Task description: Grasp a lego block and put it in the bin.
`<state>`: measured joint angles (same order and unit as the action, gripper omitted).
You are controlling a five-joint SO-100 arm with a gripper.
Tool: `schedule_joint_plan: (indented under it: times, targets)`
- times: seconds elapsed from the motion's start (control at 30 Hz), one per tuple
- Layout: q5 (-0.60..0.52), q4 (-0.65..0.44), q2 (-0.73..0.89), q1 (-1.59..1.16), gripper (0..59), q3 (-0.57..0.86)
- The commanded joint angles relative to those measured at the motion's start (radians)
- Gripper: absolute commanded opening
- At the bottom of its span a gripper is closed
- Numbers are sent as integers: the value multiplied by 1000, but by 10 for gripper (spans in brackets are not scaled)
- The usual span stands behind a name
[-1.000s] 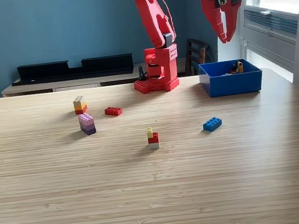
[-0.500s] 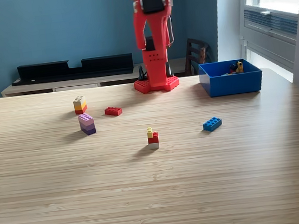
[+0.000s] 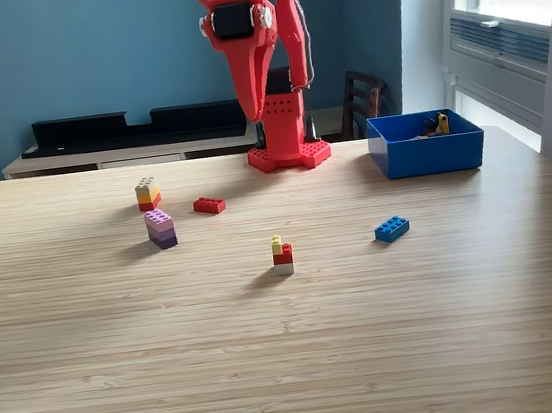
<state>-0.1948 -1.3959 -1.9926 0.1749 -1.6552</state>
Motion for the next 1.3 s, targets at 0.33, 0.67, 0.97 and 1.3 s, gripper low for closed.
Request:
schedule_joint_plan:
  times: [0.33, 0.67, 0.97, 1.3]
  targets:
    - [-11, 72, -31, 5, 1, -31]
    - [-9, 101, -31, 34, 1, -35]
    - [-8, 149, -31, 213, 1, -69]
    - [-71, 199, -31, 491, 1, -152]
